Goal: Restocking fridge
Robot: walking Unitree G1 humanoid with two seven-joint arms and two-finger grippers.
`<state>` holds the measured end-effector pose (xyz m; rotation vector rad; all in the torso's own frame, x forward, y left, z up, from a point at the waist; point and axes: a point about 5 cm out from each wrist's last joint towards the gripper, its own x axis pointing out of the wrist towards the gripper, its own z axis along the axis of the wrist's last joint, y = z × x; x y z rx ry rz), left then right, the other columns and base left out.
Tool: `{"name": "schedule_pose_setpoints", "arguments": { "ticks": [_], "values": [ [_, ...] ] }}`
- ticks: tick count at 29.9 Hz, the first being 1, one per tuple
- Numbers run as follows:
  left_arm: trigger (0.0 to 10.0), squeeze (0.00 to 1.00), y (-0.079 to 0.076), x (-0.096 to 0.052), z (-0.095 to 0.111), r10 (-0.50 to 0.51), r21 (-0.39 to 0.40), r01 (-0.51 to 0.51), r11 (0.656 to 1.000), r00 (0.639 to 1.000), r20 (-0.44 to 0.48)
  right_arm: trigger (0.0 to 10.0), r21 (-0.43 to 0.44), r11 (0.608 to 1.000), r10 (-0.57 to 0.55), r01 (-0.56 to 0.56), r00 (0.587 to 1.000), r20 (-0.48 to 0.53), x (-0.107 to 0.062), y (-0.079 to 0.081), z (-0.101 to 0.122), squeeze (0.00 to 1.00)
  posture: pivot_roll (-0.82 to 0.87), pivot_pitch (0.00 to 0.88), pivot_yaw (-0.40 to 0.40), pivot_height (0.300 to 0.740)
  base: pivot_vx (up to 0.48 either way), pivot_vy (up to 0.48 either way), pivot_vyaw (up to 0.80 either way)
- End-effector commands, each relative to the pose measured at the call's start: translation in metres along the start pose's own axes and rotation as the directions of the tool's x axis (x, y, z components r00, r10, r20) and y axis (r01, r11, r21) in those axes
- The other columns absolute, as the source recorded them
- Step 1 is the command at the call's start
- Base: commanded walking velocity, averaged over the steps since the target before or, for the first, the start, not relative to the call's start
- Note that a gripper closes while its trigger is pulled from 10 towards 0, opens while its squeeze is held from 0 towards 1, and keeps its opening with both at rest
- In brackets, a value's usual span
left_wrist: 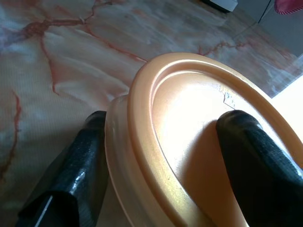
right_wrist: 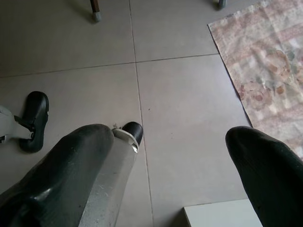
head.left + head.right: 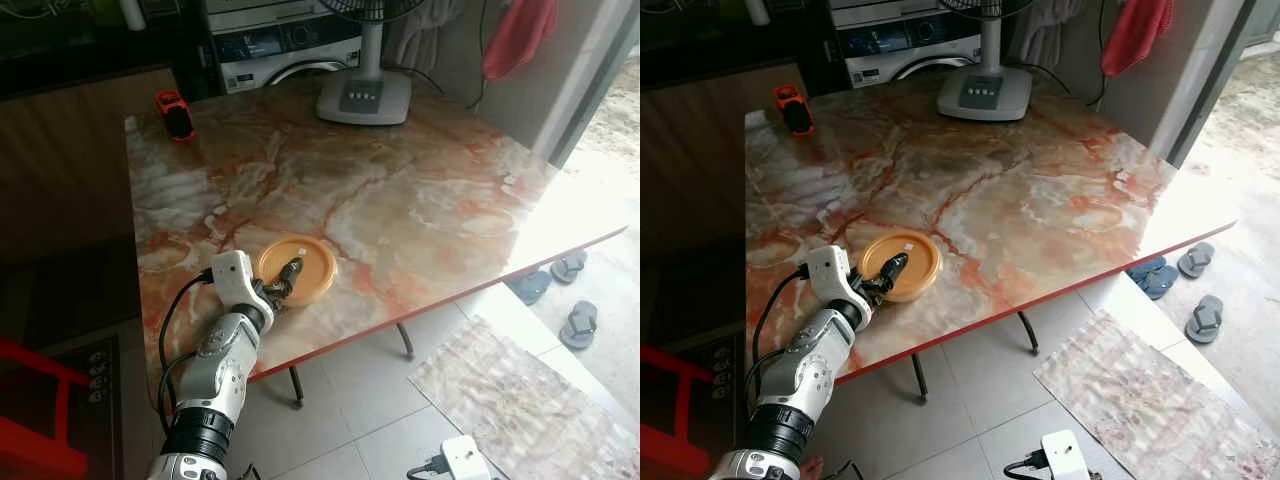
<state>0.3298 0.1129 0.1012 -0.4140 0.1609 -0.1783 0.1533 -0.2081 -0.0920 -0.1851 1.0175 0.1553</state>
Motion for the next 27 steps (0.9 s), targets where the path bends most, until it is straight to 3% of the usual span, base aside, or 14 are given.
{"name": "schedule_pose_setpoints", "arguments": {
  "ticks": [1, 2, 3, 4, 10, 16, 17, 18, 19, 26, 27],
  "values": [
    [1.7, 0.00, 0.012, -0.005, -0.020, 0.058, 0.037, -0.054, 0.998, 0.994, -0.096, 10.0, -0.009, 1.000, 0.009, -0.010, 1.000, -0.008, 0.000, 0.001, -0.002, 0.00, -0.03, 0.069, 0.020, 0.740, 0.000, 0.000, 0.00],
    [3.9, 0.00, 0.013, -0.006, -0.020, 0.059, 0.035, -0.056, 0.998, 0.994, -0.093, 10.0, -0.009, 1.000, 0.010, -0.010, 1.000, -0.008, 0.000, 0.001, -0.002, 0.00, -0.03, 0.070, 0.021, 0.740, 0.000, 0.000, 0.00],
    [3.9, 0.00, 0.013, -0.006, -0.020, 0.059, 0.034, -0.057, 0.998, 0.994, -0.091, 10.0, -0.010, 1.000, 0.011, -0.011, 1.000, -0.008, 0.000, 0.002, -0.002, 0.00, -0.03, 0.070, 0.021, 0.740, 0.000, 0.000, 0.00],
    [10.0, 0.00, 0.013, -0.006, -0.020, 0.055, 0.020, -0.053, 0.998, 0.995, -0.085, 10.0, -0.011, 1.000, 0.011, -0.011, 1.000, -0.008, 0.000, 0.002, -0.002, 0.00, -0.03, 0.073, 0.021, 0.740, 0.000, 0.000, 0.00],
    [10.0, 0.00, 0.015, -0.008, -0.024, 0.036, -0.021, -0.038, 0.999, 0.995, -0.092, 10.0, -0.017, 1.000, 0.013, -0.014, 1.000, -0.009, 0.000, 0.002, -0.002, 0.00, -0.03, 0.074, 0.020, 0.740, 0.000, 0.000, 0.00],
    [10.0, 0.00, 0.026, -0.010, -0.024, 0.080, -0.064, -0.086, 0.994, 0.993, -0.086, 10.0, -0.028, 0.999, 0.016, -0.016, 1.000, -0.010, 0.000, 0.001, -0.002, 0.00, -0.03, 0.074, 0.016, 0.740, 0.000, 0.000, 0.00],
    [10.0, 0.90, 0.027, -0.010, -0.025, 0.084, -0.072, -0.090, 0.993, 0.993, -0.085, 10.0, -0.029, 0.999, 0.016, -0.016, 1.000, -0.010, 0.000, 0.001, -0.002, 0.00, -0.03, 0.074, 0.015, 0.740, 0.000, 0.000, 0.00],
    [10.0, 0.90, 0.027, -0.010, -0.025, 0.084, -0.072, -0.090, 0.993, 0.993, -0.085, 10.0, -0.029, 0.999, 0.016, -0.016, 1.000, -0.010, 0.000, 0.001, -0.002, 0.00, -0.03, 0.074, 0.015, 0.740, 0.000, 0.000, 0.00],
    [10.0, 1.00, 0.028, -0.011, -0.025, 0.080, -0.076, -0.086, 0.993, 0.993, -0.085, 10.0, -0.032, 0.999, 0.017, -0.017, 1.000, -0.011, 0.000, 0.001, -0.002, 0.00, -0.03, 0.075, 0.014, 0.740, 0.000, 0.000, 0.00],
    [10.0, 1.00, 0.023, -0.009, -0.026, 0.031, -0.114, -0.039, 0.993, 0.997, -0.072, 10.0, -0.039, 0.999, 0.019, -0.019, 1.000, -0.011, -0.001, 0.000, -0.002, 0.00, -0.03, 0.077, 0.010, 0.740, 0.000, 0.000, 0.00],
    [10.0, 0.00, 0.023, -0.008, -0.026, 0.024, -0.120, -0.032, 0.992, 0.997, -0.068, 10.0, -0.042, 0.999, 0.020, -0.020, 1.000, -0.011, -0.001, 0.000, -0.002, 0.00, -0.03, 0.078, 0.009, 0.740, 0.000, 0.000, 0.00]
  ]
}}
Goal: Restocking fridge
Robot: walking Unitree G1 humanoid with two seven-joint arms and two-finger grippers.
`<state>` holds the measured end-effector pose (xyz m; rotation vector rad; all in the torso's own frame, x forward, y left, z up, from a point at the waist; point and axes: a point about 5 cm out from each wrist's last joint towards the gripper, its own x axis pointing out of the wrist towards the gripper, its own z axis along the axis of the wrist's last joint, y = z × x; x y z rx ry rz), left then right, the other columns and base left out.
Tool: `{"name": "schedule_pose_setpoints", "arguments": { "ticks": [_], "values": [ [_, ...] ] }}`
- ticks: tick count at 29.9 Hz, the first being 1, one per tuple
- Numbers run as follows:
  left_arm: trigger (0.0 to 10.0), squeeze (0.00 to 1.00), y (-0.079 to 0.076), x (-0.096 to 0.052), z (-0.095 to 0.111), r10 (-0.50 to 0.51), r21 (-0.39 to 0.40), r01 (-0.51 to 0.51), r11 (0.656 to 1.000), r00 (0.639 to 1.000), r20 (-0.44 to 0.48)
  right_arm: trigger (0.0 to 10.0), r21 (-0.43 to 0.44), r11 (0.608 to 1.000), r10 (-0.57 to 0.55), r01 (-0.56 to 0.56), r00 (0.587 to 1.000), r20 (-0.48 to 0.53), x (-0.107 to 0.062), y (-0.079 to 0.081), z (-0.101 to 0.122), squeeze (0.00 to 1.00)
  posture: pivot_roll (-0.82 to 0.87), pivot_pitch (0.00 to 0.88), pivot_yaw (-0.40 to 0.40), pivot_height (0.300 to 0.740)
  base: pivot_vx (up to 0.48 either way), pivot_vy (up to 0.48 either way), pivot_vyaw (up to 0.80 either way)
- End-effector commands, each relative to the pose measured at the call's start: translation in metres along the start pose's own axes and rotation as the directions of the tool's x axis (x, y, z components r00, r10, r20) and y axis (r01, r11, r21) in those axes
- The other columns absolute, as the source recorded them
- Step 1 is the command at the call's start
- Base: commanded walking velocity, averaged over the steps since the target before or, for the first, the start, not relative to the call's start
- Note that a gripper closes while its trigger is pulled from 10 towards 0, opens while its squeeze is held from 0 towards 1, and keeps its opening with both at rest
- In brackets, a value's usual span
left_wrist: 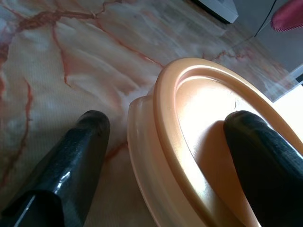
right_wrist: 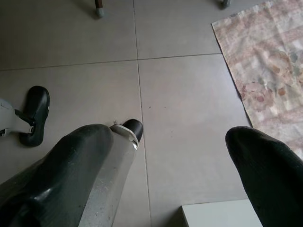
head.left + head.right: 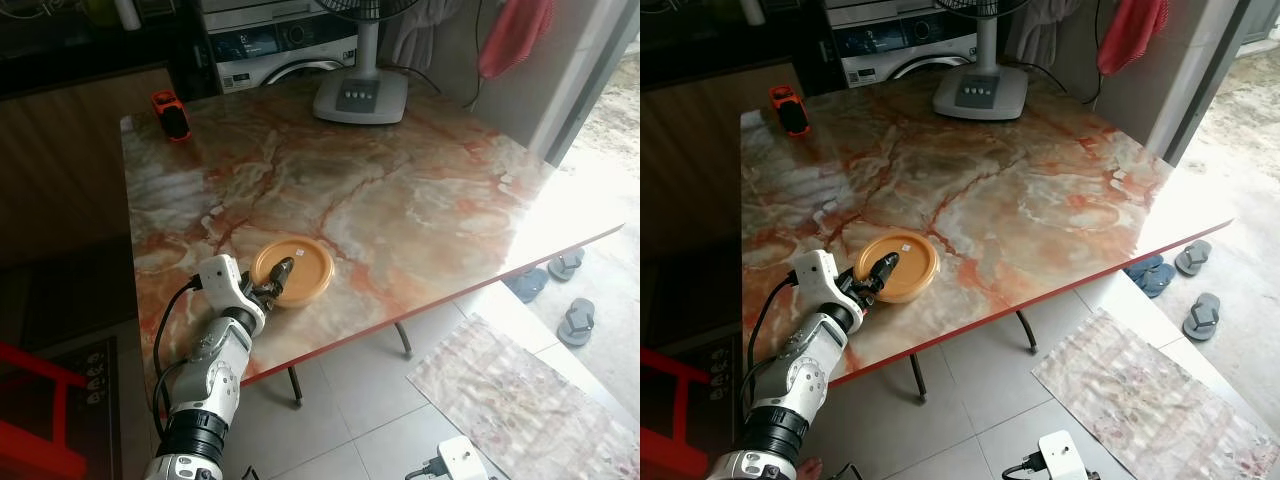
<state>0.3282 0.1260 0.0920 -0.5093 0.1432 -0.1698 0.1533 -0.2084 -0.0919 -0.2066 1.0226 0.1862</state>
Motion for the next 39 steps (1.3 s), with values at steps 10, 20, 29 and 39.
{"name": "schedule_pose_setpoints", "arguments": {
  "ticks": [10, 20, 29, 39],
  "values": [
    [10.0, 0.00, 0.010, 0.003, -0.027, -0.035, -0.114, 0.018, 0.993, 0.989, -0.146, 10.0, -0.019, 1.000, 0.008, -0.008, 1.000, -0.006, 0.000, 0.000, -0.001, 0.00, -0.04, 0.079, 0.011, 0.740, 0.000, 0.000, 0.00],
    [10.0, 0.00, 0.010, 0.001, -0.037, -0.104, 0.083, 0.139, 0.987, 0.938, -0.329, 10.0, -0.027, 1.000, 0.014, -0.014, 1.000, -0.008, 0.000, 0.001, -0.002, 0.00, -0.03, 0.081, 0.011, 0.740, 0.000, 0.000, 0.00],
    [10.0, 0.00, 0.032, -0.005, -0.041, -0.006, 0.291, 0.146, 0.945, 0.902, -0.433, 10.0, -0.034, 0.999, 0.024, -0.024, 1.000, -0.011, 0.000, 0.001, -0.002, 0.00, -0.03, 0.079, 0.010, 0.740, 0.000, 0.000, 0.00],
    [10.0, 0.00, 0.035, -0.007, -0.035, 0.049, 0.399, 0.094, 0.912, 0.942, -0.333, 10.0, -0.038, 0.999, 0.027, -0.028, 1.000, -0.012, 0.000, 0.001, -0.002, 0.00, -0.03, 0.073, 0.008, 0.740, 0.000, 0.000, 0.00]
  ]
}}
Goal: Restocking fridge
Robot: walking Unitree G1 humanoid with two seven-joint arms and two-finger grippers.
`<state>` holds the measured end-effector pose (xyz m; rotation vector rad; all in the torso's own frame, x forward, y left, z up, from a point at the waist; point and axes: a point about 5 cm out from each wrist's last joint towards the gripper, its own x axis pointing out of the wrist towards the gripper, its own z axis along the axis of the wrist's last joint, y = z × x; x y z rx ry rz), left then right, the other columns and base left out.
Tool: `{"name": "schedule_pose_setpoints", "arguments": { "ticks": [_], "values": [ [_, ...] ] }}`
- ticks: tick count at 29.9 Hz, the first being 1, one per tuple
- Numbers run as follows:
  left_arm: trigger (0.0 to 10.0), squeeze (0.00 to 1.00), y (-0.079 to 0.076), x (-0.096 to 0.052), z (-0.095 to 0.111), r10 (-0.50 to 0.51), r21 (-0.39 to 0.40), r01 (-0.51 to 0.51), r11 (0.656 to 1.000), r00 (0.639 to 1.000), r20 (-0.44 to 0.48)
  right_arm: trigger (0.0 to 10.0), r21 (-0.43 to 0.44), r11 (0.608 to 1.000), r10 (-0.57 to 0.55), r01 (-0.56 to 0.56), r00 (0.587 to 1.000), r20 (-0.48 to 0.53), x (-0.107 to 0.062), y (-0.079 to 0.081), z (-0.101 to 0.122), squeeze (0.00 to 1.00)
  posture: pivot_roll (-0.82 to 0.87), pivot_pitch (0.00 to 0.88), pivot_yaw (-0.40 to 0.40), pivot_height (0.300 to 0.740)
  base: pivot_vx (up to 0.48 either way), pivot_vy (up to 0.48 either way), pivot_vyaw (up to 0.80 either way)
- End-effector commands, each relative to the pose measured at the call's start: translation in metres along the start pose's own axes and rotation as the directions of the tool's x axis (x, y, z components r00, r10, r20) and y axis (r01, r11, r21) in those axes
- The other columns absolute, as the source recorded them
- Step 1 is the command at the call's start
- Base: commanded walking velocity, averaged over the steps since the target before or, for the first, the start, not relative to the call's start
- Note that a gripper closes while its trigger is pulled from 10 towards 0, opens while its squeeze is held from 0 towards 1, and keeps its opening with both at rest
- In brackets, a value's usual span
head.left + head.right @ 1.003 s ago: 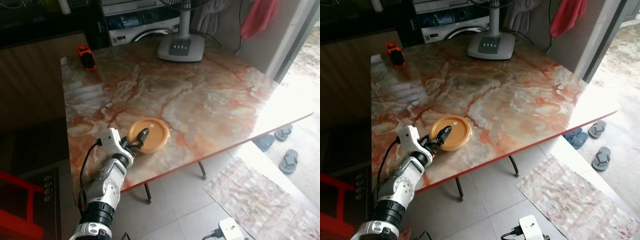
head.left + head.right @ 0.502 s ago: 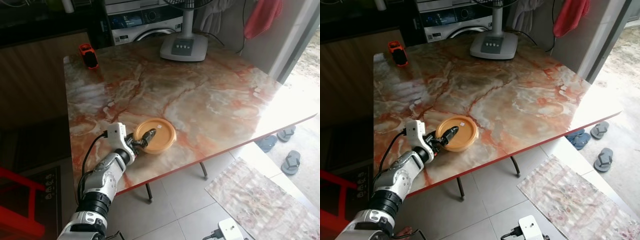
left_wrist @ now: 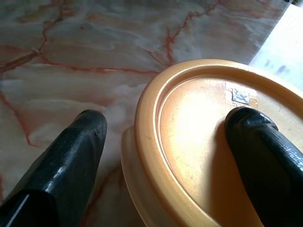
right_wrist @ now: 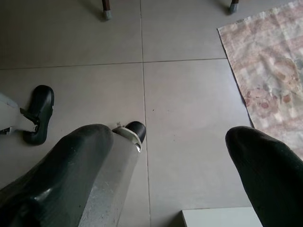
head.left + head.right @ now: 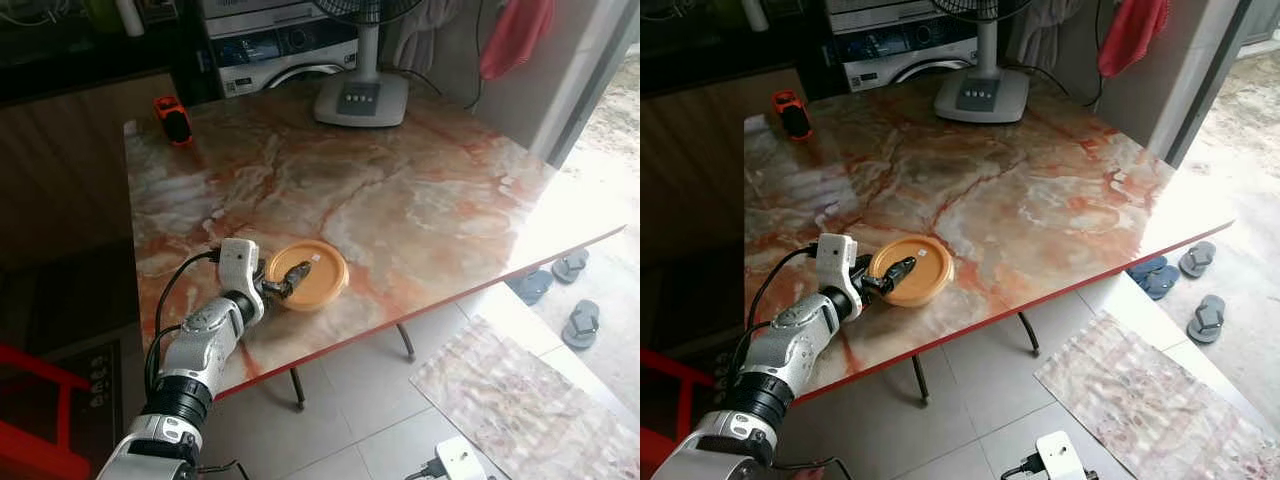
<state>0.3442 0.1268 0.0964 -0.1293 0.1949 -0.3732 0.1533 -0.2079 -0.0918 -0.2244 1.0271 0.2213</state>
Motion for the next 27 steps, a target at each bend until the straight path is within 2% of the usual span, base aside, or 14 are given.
{"name": "schedule_pose_setpoints", "arguments": {
  "ticks": [1, 4, 9, 14, 16, 23, 27],
  "values": [
    [10.0, 0.00, 0.012, -0.020, -0.054, 0.097, 0.032, -0.092, 0.995, 0.971, -0.219, 10.0, -0.007, 1.000, 0.006, -0.006, 1.000, -0.007, 0.000, 0.001, -0.002, 0.00, -0.03, 0.074, 0.007, 0.740, 0.000, 0.000, 0.00],
    [10.0, 0.00, 0.014, -0.024, -0.052, 0.127, 0.053, -0.119, 0.991, 0.977, -0.171, 10.0, -0.008, 1.000, 0.009, -0.009, 1.000, -0.007, 0.000, 0.001, -0.002, 0.00, -0.03, 0.074, 0.007, 0.740, 0.000, 0.000, 0.00],
    [10.0, 0.00, 0.015, -0.032, -0.046, 0.167, 0.149, -0.157, 0.976, 0.984, -0.061, 10.0, -0.009, 1.000, 0.011, -0.011, 1.000, -0.006, 0.000, 0.001, -0.002, 0.00, -0.03, 0.078, 0.007, 0.740, 0.000, 0.000, 0.00],
    [10.0, 0.00, 0.011, -0.039, -0.045, 0.167, 0.178, -0.165, 0.970, 0.986, 0.005, 10.0, -0.008, 1.000, 0.011, -0.011, 1.000, -0.004, 0.000, 0.001, -0.002, 0.00, -0.03, 0.076, 0.009, 0.740, 0.000, 0.000, 0.00],
    [10.0, 0.00, 0.010, -0.042, -0.049, 0.161, 0.194, -0.157, 0.968, 0.987, -0.008, 10.0, -0.008, 1.000, 0.011, -0.011, 1.000, -0.004, 0.000, 0.001, -0.001, 0.00, -0.03, 0.077, 0.009, 0.740, 0.000, 0.000, 0.00],
    [10.0, 0.00, 0.011, -0.045, -0.050, 0.169, 0.189, -0.166, 0.968, 0.986, -0.001, 10.0, -0.011, 1.000, 0.011, -0.011, 1.000, -0.004, 0.000, 0.000, -0.001, 0.00, -0.03, 0.076, 0.007, 0.740, 0.000, 0.000, 0.00],
    [10.0, 0.00, 0.017, -0.046, -0.032, 0.205, 0.134, -0.216, 0.967, 0.974, 0.092, 10.0, -0.016, 1.000, 0.008, -0.009, 1.000, -0.005, 0.000, 0.000, -0.001, 0.00, -0.03, 0.077, 0.004, 0.740, 0.000, 0.000, 0.00]
  ]
}}
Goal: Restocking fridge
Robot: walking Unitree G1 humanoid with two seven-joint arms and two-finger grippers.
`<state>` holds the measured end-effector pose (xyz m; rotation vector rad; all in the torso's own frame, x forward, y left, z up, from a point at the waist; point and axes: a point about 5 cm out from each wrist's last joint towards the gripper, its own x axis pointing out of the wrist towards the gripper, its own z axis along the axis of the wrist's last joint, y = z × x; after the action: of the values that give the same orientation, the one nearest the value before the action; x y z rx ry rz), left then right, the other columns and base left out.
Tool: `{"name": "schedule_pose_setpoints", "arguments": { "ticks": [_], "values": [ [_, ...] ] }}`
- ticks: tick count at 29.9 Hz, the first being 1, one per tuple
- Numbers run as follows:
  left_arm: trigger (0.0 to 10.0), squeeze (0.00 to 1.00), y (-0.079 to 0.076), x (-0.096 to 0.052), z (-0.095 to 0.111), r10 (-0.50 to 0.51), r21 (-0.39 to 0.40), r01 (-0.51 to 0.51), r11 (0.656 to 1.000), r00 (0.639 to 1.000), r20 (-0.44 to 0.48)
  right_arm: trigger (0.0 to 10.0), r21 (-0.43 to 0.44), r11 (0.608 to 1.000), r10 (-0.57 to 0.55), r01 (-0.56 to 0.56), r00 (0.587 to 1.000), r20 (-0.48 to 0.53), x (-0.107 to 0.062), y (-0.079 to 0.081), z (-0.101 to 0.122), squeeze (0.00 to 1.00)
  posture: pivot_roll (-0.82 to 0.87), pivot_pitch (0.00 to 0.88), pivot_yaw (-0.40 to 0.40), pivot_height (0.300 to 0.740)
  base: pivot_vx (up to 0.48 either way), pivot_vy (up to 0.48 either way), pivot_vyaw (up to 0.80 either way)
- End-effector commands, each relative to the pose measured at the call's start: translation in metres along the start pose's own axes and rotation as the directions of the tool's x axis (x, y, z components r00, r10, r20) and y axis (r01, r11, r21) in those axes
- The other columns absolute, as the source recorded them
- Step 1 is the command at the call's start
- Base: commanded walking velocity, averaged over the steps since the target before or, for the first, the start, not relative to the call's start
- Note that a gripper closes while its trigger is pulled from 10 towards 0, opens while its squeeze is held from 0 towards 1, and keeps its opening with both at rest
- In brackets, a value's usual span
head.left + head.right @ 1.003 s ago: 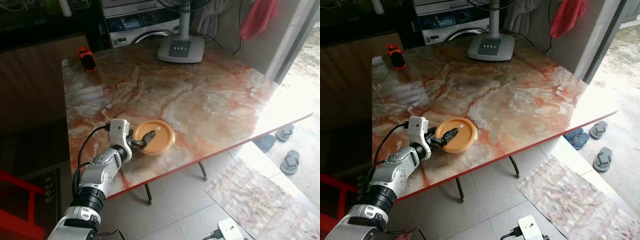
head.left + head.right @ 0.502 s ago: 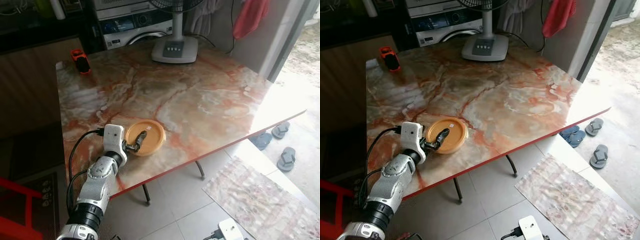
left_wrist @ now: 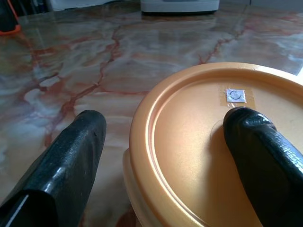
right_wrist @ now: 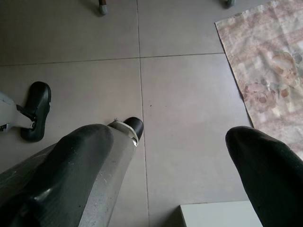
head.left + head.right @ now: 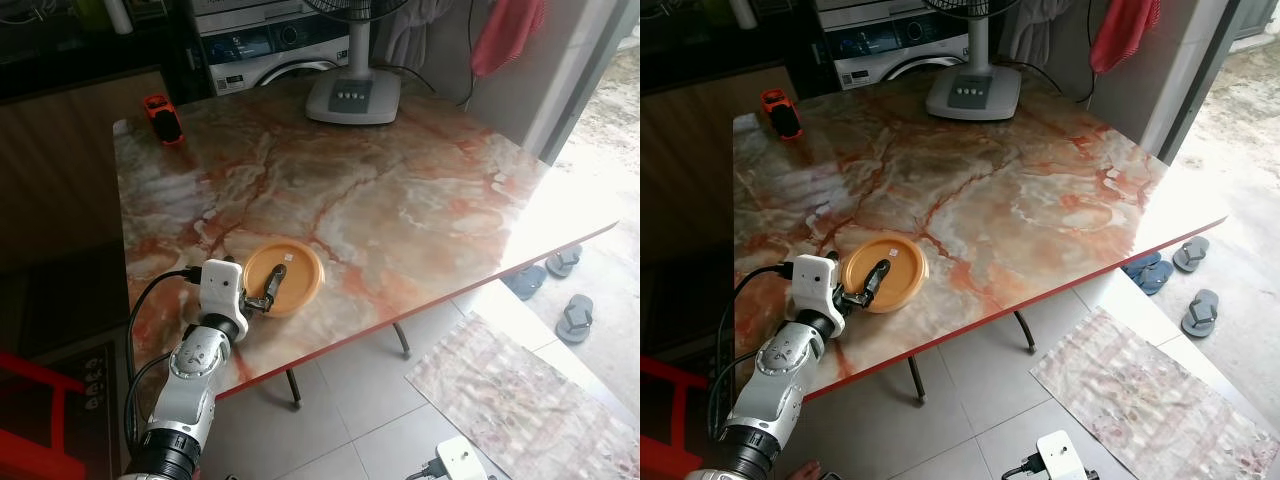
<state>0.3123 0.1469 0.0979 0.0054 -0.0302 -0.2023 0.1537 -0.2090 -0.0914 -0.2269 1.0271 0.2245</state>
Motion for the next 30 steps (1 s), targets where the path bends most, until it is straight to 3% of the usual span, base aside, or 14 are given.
{"name": "schedule_pose_setpoints", "arguments": {
  "ticks": [1, 4, 8, 10, 12, 13, 20, 30],
  "values": [
    [10.0, 0.00, 0.009, -0.011, -0.022, 0.045, -0.026, -0.048, 0.999, 0.993, -0.105, 10.0, -0.013, 1.000, 0.007, -0.007, 1.000, -0.004, 0.000, 0.001, -0.001, 0.00, -0.03, 0.077, 0.004, 0.740, 0.000, 0.000, 0.00],
    [10.0, 0.00, 0.014, -0.001, 0.006, 0.078, -0.141, -0.078, 0.987, 0.997, -0.007, 10.0, -0.013, 1.000, 0.005, -0.005, 1.000, -0.004, 0.000, 0.000, -0.002, 0.00, -0.02, 0.077, 0.003, 0.740, 0.000, 0.000, 0.00],
    [10.0, 0.00, 0.013, 0.004, 0.016, 0.103, -0.268, -0.097, 0.959, 0.995, 0.010, 10.0, -0.012, 1.000, 0.003, -0.003, 1.000, -0.005, 0.000, 0.000, -0.002, 0.00, -0.03, 0.076, 0.003, 0.740, 0.000, 0.000, 0.00],
    [10.0, 0.00, 0.012, 0.004, 0.016, 0.104, -0.289, -0.097, 0.952, 0.995, 0.011, 10.0, -0.012, 1.000, 0.003, -0.003, 1.000, -0.005, 0.000, 0.000, -0.002, 0.00, -0.03, 0.076, 0.003, 0.740, 0.000, 0.000, 0.00],
    [10.0, 0.00, 0.006, 0.004, 0.014, 0.110, -0.443, -0.099, 0.891, 0.994, -0.001, 10.0, -0.011, 1.000, 0.003, -0.003, 1.000, -0.005, 0.000, 0.000, -0.002, 0.00, -0.03, 0.077, 0.002, 0.740, 0.000, 0.000, 0.00],
    [10.0, 0.00, 0.003, 0.004, 0.015, 0.103, -0.464, -0.090, 0.881, 0.995, 0.001, 10.0, -0.011, 1.000, 0.003, -0.003, 1.000, -0.004, 0.000, 0.000, -0.002, 0.00, -0.03, 0.077, 0.002, 0.740, 0.000, 0.000, 0.00],
    [10.0, 0.00, 0.000, 0.002, 0.021, 0.073, -0.450, -0.047, 0.892, 0.997, 0.040, 10.0, -0.011, 1.000, 0.003, -0.003, 1.000, -0.004, 0.000, 0.000, -0.002, 0.00, -0.03, 0.076, 0.002, 0.740, 0.000, 0.000, 0.00],
    [10.0, 0.00, 0.020, 0.000, 0.025, 0.127, -0.428, -0.108, 0.898, 0.992, 0.016, 10.0, -0.010, 1.000, 0.003, -0.003, 1.000, -0.002, 0.000, 0.000, -0.001, 0.00, -0.02, 0.074, 0.003, 0.740, 0.000, 0.000, 0.00]
  ]
}}
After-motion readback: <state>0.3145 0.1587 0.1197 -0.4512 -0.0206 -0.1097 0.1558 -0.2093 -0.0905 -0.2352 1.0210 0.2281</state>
